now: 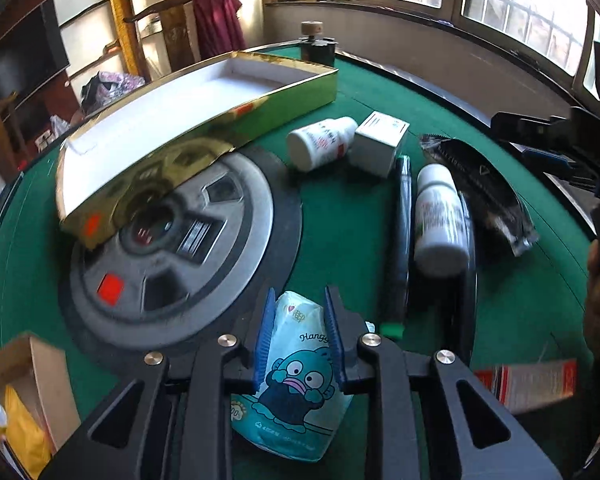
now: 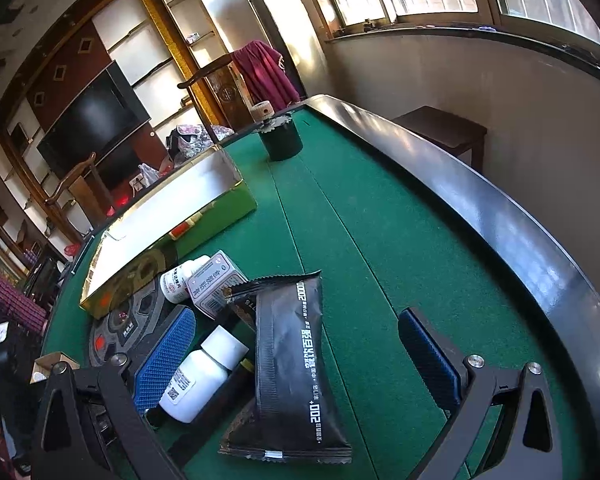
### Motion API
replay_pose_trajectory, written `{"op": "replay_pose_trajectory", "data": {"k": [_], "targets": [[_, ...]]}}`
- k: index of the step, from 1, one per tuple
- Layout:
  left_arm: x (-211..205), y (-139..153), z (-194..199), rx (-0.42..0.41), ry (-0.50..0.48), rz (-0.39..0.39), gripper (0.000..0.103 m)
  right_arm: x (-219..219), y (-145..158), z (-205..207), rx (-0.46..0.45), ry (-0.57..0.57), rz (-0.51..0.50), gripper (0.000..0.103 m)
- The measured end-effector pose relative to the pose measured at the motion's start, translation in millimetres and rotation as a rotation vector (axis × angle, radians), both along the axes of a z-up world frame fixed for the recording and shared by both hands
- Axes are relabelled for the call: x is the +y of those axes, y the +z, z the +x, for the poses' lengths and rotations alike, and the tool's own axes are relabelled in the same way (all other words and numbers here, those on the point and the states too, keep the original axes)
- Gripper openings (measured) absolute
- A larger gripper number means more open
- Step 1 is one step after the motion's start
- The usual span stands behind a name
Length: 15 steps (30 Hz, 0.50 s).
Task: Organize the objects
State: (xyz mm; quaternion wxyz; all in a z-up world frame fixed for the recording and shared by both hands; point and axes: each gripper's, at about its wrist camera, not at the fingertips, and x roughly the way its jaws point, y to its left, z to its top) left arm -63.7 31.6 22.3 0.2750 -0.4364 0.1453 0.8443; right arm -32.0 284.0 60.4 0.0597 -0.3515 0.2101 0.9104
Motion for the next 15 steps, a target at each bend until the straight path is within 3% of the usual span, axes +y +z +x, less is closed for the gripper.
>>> {"op": "replay_pose_trajectory", "data": {"k": [13, 15], "targets": [[-40, 4, 21, -0.055, 0.105, 0.074, 0.029, 0, -4, -2, -0.020, -0.001, 0.008, 0.103], [-45, 10, 26, -0.053, 0.121, 0.097, 0.043, 0, -5, -2, -0.022, 0.001, 0.009, 0.103]]}}
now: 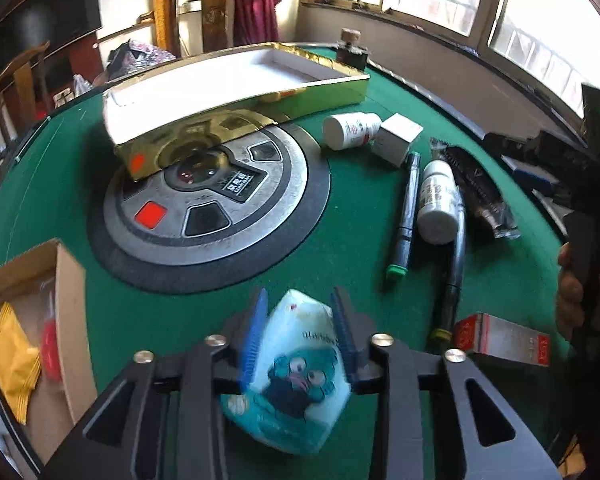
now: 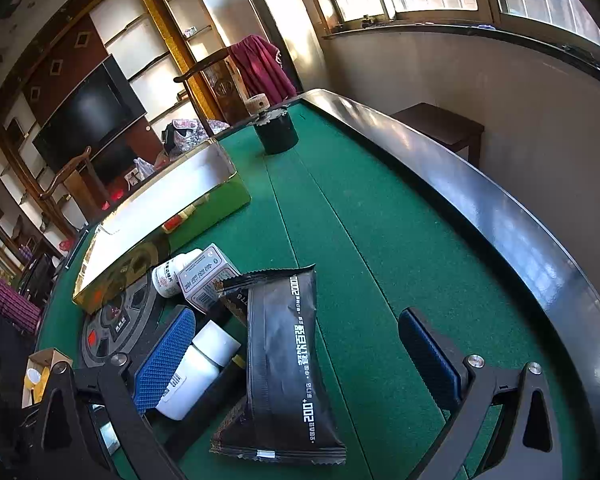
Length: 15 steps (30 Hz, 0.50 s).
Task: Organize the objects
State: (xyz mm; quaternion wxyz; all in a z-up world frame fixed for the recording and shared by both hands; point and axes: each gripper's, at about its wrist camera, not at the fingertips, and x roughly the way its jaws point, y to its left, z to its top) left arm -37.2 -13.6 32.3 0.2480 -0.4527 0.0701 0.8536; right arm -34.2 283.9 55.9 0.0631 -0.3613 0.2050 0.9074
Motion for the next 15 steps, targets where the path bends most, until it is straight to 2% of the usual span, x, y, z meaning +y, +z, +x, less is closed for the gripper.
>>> {"op": "replay_pose_trajectory", "data": {"k": [3, 5, 15], "targets": [[-9, 12, 10, 0.023, 0.024, 0.046, 0.058, 0, 0, 0, 0.001, 0.002, 0.000, 0.103], [-14, 19, 15, 0.027, 0.039, 0.074, 0.062, -1, 1, 1, 0.001, 0.005, 0.001, 0.103], [-41, 22, 23, 0.000, 0.124, 0.170, 0.065, -3, 0, 0, -0.003, 0.012, 0.009, 0.103]]}}
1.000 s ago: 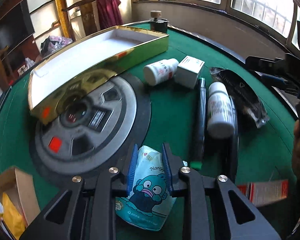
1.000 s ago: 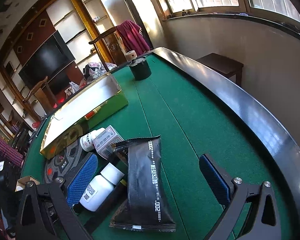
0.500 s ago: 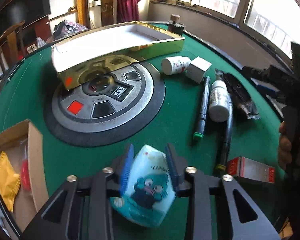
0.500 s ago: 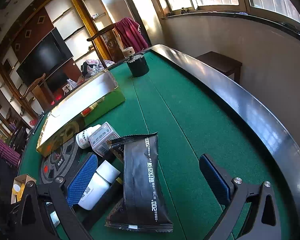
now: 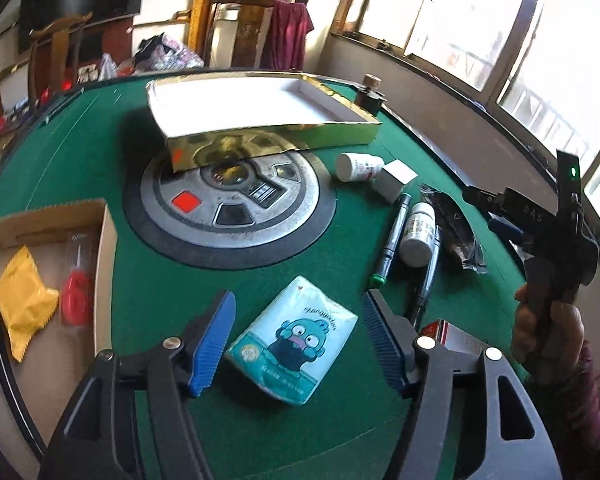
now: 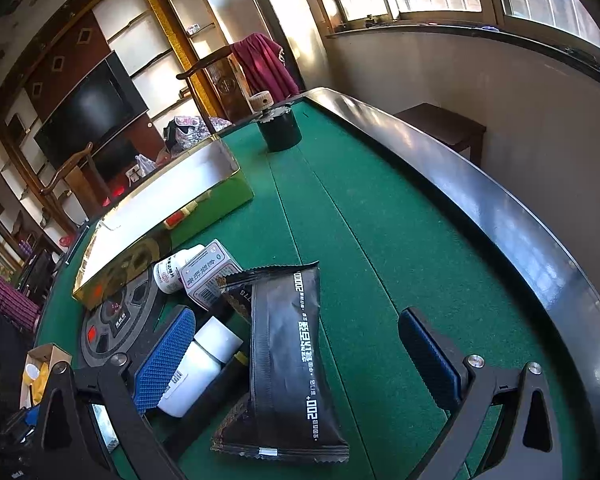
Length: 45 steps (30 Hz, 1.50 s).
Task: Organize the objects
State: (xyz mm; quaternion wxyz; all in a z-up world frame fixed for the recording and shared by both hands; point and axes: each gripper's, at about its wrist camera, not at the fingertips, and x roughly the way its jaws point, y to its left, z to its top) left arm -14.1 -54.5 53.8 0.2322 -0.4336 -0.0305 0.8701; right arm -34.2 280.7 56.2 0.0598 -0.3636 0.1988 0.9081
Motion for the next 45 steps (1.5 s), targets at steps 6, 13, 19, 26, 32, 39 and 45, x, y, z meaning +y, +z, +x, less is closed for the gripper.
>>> {"op": "replay_pose_trajectory", "data": {"k": [6, 13, 19, 26, 32, 39, 45], "targets": [[-14, -5, -5, -0.036, 0.070, 0.045, 0.065, -2, 0, 1, -0.001, 0.007, -0.003, 0.103], [-23, -2, 0, -0.014, 0.118, 0.082, 0.072, -9, 1, 1, -0.002, 0.012, 0.039, 0.103], [-23, -11, 3, -0.012, 0.135, 0.091, 0.073, -11, 0, -2, -0.006, 0.018, 0.047, 0.103], [-22, -24, 10, -0.010, 0.150, 0.091, 0.073, -12, -3, -3, -0.015, 0.022, 0.048, 0.103], [-23, -35, 10, -0.035, 0.154, 0.114, 0.073, -10, -3, -2, -0.015, 0.021, 0.046, 0.103], [-22, -39, 11, -0.034, 0.158, 0.115, 0.073, -11, -2, -2, -0.013, 0.024, 0.044, 0.103], [-23, -39, 11, -0.030, 0.159, 0.115, 0.075, -11, -2, -1, -0.015, 0.027, 0.033, 0.103]]}}
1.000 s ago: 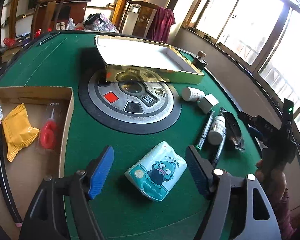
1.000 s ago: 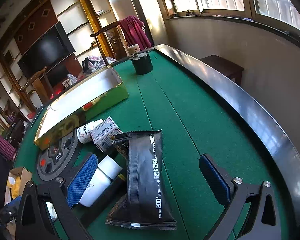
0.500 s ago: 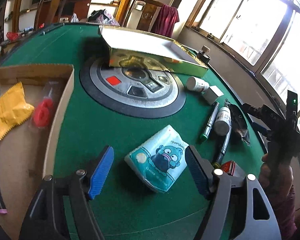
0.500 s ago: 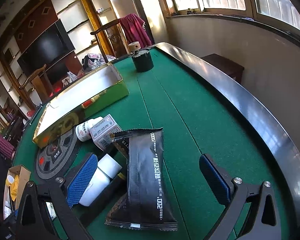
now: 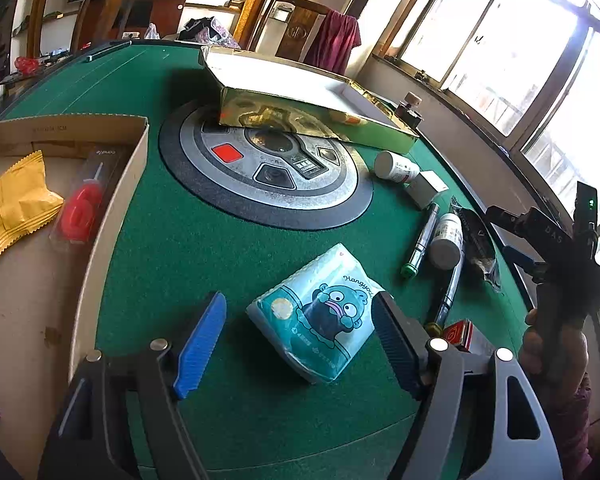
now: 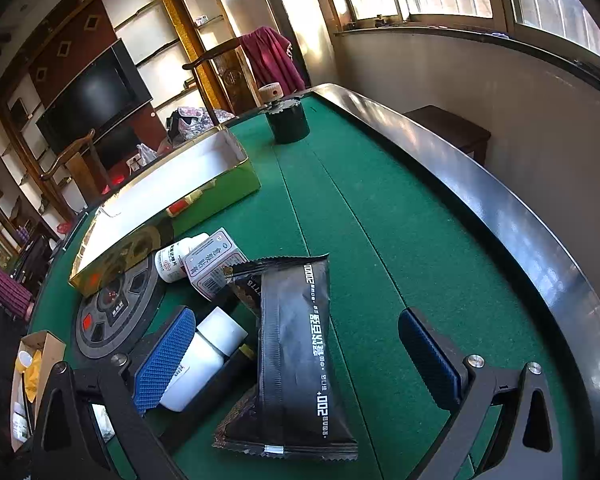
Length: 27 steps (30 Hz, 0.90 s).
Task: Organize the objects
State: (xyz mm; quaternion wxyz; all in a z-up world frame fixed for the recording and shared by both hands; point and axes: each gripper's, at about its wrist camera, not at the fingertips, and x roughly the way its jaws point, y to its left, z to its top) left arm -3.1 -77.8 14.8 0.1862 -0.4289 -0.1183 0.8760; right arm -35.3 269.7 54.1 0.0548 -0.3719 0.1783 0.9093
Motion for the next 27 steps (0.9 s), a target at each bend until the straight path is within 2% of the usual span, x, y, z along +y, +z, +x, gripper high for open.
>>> {"op": "replay_pose_trajectory", "data": {"k": [4, 6, 7, 8, 10, 13, 15, 18, 20, 24, 25, 27], "targets": [[1, 0, 0, 0.000, 0.004, -0.014, 0.076, -1, 4, 3, 0.015, 0.002, -0.007, 0.103], [7, 1, 1, 0.001, 0.010, -0.058, 0.076, -9, 25, 19, 0.102, 0.011, -0.009, 0.103], [10, 1, 1, 0.001, 0.011, -0.077, 0.076, -18, 39, 28, 0.152, 0.056, -0.024, 0.103], [12, 1, 0, 0.001, 0.014, -0.094, 0.076, -34, 55, 38, 0.202, 0.143, -0.044, 0.103], [14, 1, 0, 0.000, 0.022, -0.104, 0.078, -86, 83, 52, 0.237, 0.383, -0.036, 0.103], [17, 1, -1, 0.001, 0.029, -0.122, 0.078, -157, 98, 70, 0.249, 0.668, 0.012, 0.103], [19, 0, -1, 0.001, 0.034, -0.149, 0.079, -184, 95, 74, 0.236, 0.754, 0.075, 0.103], [20, 0, -1, 0.001, 0.039, -0.166, 0.079, -176, 90, 64, 0.253, 0.706, 0.130, 0.103], [19, 2, 0, -0.001, 0.045, -0.166, 0.079, -145, 89, 49, 0.249, 0.654, 0.091, 0.103], [22, 24, 9, 0.061, 0.011, -0.144, 0.079, -71, 80, 20, 0.250, 0.448, 0.031, 0.103], [26, 27, 9, 0.069, -0.006, -0.157, 0.079, -54, 75, 15, 0.248, 0.402, 0.009, 0.103], [41, 28, 7, 0.081, -0.055, -0.241, 0.080, -28, 61, 2, 0.214, 0.306, -0.007, 0.103]]}}
